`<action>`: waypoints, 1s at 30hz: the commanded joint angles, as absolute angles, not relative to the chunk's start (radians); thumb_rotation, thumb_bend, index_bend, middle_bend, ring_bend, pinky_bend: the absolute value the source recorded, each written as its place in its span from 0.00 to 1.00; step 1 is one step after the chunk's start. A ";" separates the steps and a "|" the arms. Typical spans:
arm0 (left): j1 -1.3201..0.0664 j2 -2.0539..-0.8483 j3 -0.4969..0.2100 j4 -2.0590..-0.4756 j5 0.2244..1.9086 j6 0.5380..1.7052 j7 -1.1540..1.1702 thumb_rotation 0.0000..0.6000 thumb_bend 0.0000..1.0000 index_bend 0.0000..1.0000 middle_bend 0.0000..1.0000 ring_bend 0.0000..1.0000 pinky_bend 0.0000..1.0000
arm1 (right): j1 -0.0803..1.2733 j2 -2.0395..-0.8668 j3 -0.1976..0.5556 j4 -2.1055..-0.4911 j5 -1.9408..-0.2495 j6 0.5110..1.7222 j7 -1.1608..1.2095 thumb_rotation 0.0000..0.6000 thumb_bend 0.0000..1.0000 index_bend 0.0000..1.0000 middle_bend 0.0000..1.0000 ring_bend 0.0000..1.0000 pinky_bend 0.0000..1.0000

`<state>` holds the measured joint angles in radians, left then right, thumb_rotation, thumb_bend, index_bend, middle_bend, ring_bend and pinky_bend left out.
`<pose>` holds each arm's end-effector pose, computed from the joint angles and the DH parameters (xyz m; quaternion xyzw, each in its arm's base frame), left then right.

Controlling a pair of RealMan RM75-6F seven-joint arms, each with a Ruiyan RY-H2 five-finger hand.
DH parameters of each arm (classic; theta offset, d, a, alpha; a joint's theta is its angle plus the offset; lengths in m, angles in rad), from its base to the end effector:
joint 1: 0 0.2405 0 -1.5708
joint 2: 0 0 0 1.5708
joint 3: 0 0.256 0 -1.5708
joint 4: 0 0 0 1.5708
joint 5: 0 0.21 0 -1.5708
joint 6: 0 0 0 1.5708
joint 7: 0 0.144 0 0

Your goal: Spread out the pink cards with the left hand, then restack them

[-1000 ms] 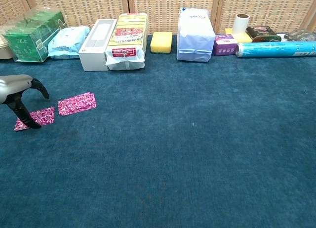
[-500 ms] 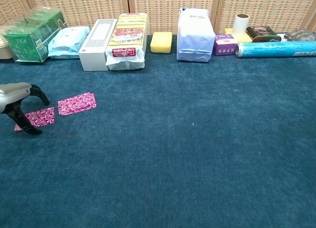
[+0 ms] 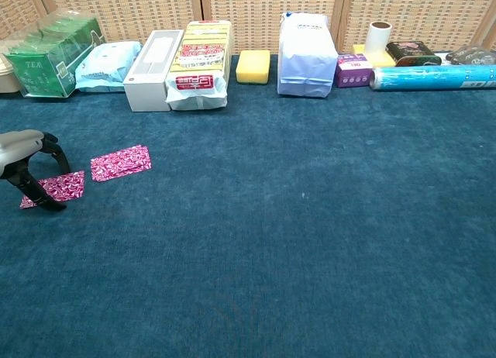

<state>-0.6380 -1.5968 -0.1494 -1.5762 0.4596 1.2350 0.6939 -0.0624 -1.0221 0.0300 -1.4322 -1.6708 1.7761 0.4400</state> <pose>-0.2388 0.2991 -0.0155 -0.5989 -0.5350 -0.1774 0.5688 -0.3284 -0.1254 0.2291 0.5552 -0.3626 0.5046 0.5529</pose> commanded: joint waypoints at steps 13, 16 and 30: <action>-0.631 -1.586 -0.152 -1.582 0.452 1.214 0.715 1.00 0.37 0.37 0.00 0.00 0.07 | -0.061 -1.021 0.029 -1.433 -1.672 1.774 0.439 1.00 0.00 0.16 0.00 0.00 0.00; -0.628 -1.578 -0.151 -1.589 0.452 1.208 0.713 1.00 0.38 0.37 0.00 0.00 0.07 | -0.063 -1.023 0.028 -1.428 -1.673 1.778 0.441 1.00 0.00 0.16 0.00 0.00 0.00; -0.612 -1.554 -0.150 -1.612 0.463 1.206 0.702 1.00 0.38 0.37 0.00 0.00 0.07 | -0.066 -1.029 0.026 -1.425 -1.680 1.787 0.434 1.00 0.00 0.16 0.00 0.00 0.00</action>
<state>-0.6129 -1.5544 -0.1495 -1.6116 0.4635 1.2064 0.7025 -0.0697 -1.0304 0.0221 -1.4233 -1.6810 1.7890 0.4350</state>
